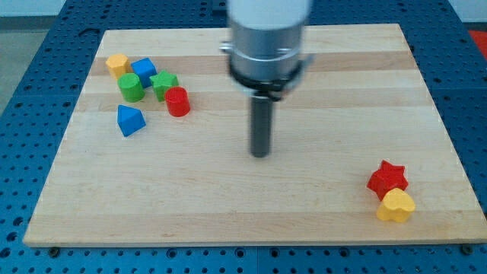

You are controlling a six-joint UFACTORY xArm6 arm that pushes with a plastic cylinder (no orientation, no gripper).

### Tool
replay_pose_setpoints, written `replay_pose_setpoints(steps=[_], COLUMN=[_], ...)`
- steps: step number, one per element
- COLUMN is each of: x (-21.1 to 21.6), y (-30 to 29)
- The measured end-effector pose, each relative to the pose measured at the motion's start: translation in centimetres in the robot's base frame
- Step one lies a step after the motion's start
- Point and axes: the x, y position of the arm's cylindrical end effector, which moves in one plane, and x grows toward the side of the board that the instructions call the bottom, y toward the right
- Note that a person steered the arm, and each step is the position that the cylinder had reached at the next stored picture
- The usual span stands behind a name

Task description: Push the yellow hexagon and blue cube closer to the green star

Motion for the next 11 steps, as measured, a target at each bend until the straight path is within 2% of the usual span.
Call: replay_pose_setpoints(steps=[3, 4, 5, 8, 9, 10, 11], x=[-0.2, -1.5, -2.4, -16.6, -19.7, -19.8, -19.5], y=[-21.1, -27.7, -28.6, -27.1, -26.9, -21.3, -20.6])
